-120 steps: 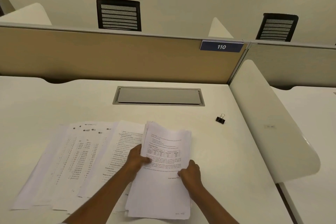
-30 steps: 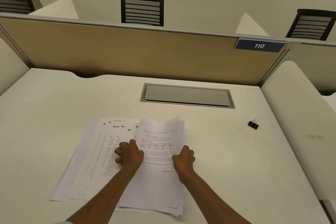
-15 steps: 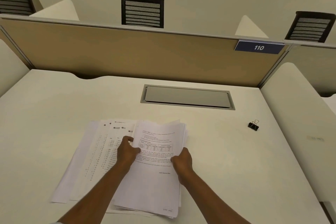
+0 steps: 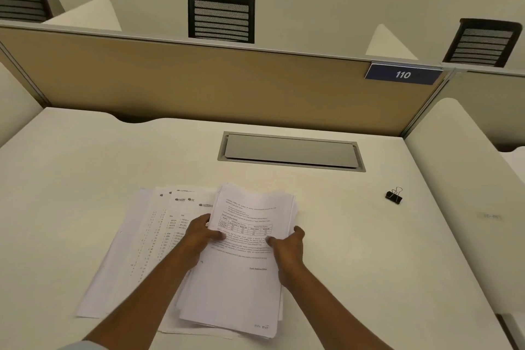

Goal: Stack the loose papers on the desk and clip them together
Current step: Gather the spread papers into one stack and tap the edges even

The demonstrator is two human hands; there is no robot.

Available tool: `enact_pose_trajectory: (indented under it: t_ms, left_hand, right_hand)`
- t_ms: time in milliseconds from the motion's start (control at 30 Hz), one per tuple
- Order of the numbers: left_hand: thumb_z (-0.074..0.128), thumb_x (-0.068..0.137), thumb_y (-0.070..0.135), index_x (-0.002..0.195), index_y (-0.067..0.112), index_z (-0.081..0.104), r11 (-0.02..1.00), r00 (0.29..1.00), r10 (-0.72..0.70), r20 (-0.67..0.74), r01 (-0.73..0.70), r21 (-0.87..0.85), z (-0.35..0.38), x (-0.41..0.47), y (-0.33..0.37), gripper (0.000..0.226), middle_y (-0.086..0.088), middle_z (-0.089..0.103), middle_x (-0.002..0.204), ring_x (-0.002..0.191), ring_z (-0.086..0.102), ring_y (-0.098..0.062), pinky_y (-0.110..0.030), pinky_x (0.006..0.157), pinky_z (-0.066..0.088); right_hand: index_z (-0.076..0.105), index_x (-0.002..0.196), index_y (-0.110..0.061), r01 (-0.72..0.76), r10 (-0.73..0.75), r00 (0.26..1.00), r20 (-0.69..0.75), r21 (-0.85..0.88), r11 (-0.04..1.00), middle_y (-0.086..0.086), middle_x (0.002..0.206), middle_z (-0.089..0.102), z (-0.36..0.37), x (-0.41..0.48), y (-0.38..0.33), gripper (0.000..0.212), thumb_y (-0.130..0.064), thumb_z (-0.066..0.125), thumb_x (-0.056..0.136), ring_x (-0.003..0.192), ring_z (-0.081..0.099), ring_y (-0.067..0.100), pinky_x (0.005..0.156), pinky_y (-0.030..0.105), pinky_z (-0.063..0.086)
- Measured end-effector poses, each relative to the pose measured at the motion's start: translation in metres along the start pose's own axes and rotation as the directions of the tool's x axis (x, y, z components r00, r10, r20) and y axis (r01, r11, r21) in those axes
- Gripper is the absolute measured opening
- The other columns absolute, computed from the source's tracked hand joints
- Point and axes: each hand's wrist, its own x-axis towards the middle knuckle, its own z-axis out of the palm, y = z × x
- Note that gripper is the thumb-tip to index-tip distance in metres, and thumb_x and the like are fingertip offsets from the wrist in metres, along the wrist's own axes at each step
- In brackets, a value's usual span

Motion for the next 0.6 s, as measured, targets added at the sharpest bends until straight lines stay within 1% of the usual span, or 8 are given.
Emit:
enact_pose_trajectory:
  t_ms: [67, 133, 167, 267, 367, 467, 533, 600]
  left_hand:
    - [0.074, 0.067, -0.015, 0.101, 0.010, 0.069, 1.000, 0.999, 0.000, 0.037, 0.001, -0.010, -0.001, -0.002, -0.001, 0.043, -0.010, 0.075, 0.101, 0.094, 0.071, -0.031, -0.035, 0.076, 0.057]
    - [0.072, 0.068, -0.016, 0.099, 0.012, 0.069, 1.000, 0.998, -0.016, 0.068, 0.018, -0.022, 0.000, -0.004, -0.001, 0.042, -0.008, 0.076, 0.099, 0.092, 0.072, -0.028, -0.034, 0.073, 0.057]
    - [0.071, 0.068, -0.016, 0.100, 0.011, 0.068, 0.999, 0.996, -0.021, 0.091, 0.024, -0.033, 0.000, -0.006, -0.001, 0.042, -0.007, 0.077, 0.099, 0.090, 0.073, -0.027, -0.034, 0.072, 0.058]
    - [0.071, 0.068, -0.016, 0.108, 0.010, 0.066, 0.998, 0.987, 0.008, 0.160, 0.003, -0.066, 0.004, -0.011, 0.002, 0.048, -0.009, 0.076, 0.104, 0.094, 0.073, -0.027, -0.038, 0.078, 0.059]
    - [0.074, 0.067, -0.013, 0.111, 0.013, 0.065, 0.995, 0.981, 0.068, 0.184, -0.054, -0.083, 0.008, -0.018, 0.011, 0.052, -0.006, 0.076, 0.106, 0.100, 0.071, -0.028, -0.039, 0.082, 0.058]
    - [0.083, 0.058, -0.002, 0.116, 0.010, 0.065, 0.982, 0.964, 0.143, 0.226, -0.111, -0.150, 0.014, -0.027, 0.027, 0.062, -0.010, 0.074, 0.112, 0.103, 0.070, -0.031, -0.047, 0.089, 0.056]
    - [0.086, 0.050, 0.003, 0.118, 0.007, 0.065, 0.968, 0.950, 0.189, 0.249, -0.138, -0.210, 0.020, -0.034, 0.040, 0.071, -0.014, 0.072, 0.114, 0.105, 0.069, -0.034, -0.050, 0.091, 0.055]
    - [0.087, 0.048, 0.004, 0.118, 0.004, 0.064, 0.953, 0.936, 0.236, 0.261, -0.170, -0.250, 0.028, -0.040, 0.052, 0.074, -0.017, 0.071, 0.116, 0.105, 0.068, -0.037, -0.052, 0.091, 0.054]
  right_hand:
    - [0.037, 0.134, -0.005, -0.083, 0.084, 0.996, -0.001, 0.061, 0.995, 0.011, 0.125, 0.058, -0.003, 0.005, 0.001, 0.063, 0.000, 0.070, 0.081, 0.095, 0.060, 0.026, 0.082, 0.038, 0.054]
    - [0.057, 0.119, 0.002, -0.143, 0.136, 0.988, 0.067, 0.124, 0.982, 0.015, 0.110, 0.068, -0.006, 0.008, 0.003, 0.044, 0.002, 0.071, 0.077, 0.089, 0.068, 0.033, 0.079, 0.049, 0.058]
    - [0.063, 0.112, 0.002, -0.166, 0.154, 0.984, 0.091, 0.152, 0.974, 0.017, 0.102, 0.071, -0.008, 0.009, 0.003, 0.036, 0.004, 0.071, 0.076, 0.086, 0.069, 0.037, 0.077, 0.053, 0.058]
    - [0.067, 0.104, 0.000, -0.168, 0.148, 0.982, 0.114, 0.203, 0.965, 0.019, 0.098, 0.072, -0.018, 0.008, -0.001, 0.030, 0.007, 0.070, 0.075, 0.085, 0.070, 0.040, 0.073, 0.056, 0.058]
    - [0.068, 0.102, -0.002, -0.076, 0.049, 0.991, 0.127, 0.222, 0.972, 0.017, 0.098, 0.073, -0.032, 0.004, -0.009, 0.029, 0.008, 0.069, 0.075, 0.084, 0.071, 0.038, 0.074, 0.053, 0.059]
    - [0.067, 0.099, 0.000, 0.078, -0.111, 0.987, 0.116, 0.260, 0.962, 0.018, 0.097, 0.074, -0.050, -0.004, -0.023, 0.030, 0.009, 0.072, 0.071, 0.083, 0.072, 0.038, 0.076, 0.054, 0.058]
    - [0.065, 0.100, 0.003, 0.176, -0.217, 0.970, 0.112, 0.294, 0.940, 0.020, 0.099, 0.073, -0.062, -0.011, -0.035, 0.033, 0.010, 0.074, 0.069, 0.085, 0.071, 0.040, 0.076, 0.054, 0.058]
    - [0.065, 0.100, 0.005, 0.266, -0.314, 0.943, 0.109, 0.319, 0.910, 0.020, 0.099, 0.073, -0.076, -0.018, -0.048, 0.034, 0.010, 0.075, 0.068, 0.086, 0.070, 0.041, 0.076, 0.053, 0.058]
